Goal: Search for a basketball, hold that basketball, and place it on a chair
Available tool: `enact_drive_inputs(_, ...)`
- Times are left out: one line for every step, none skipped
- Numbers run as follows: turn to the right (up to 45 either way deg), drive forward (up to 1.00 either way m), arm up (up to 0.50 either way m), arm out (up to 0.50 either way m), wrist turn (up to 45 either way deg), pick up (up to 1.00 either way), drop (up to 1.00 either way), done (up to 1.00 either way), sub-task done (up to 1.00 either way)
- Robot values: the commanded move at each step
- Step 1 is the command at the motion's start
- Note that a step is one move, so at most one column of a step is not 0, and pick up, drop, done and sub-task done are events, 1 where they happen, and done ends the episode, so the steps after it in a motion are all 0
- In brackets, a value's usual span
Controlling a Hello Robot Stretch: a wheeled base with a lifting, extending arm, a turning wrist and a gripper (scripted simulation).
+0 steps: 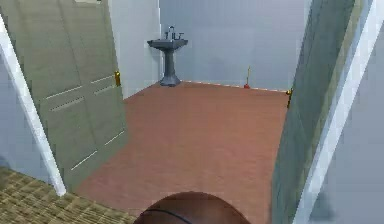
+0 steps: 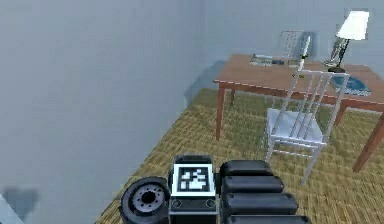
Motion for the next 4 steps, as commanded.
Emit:
enact_drive_inputs(0.0,0.70,0.00,0.00,0.0,0.00,0.00,0.00,0.00)
enact_drive_inputs(21.0,0.00,0.00,0.00,0.0,0.00,0.00,0.00,0.00)
enact_drive_inputs(0.0,1.00,0.00,0.00,0.0,0.00,0.00,0.00,0.00)
enact_drive_inputs(0.0,0.35,0.00,0.00,0.0,0.00,0.00,0.00,0.00)
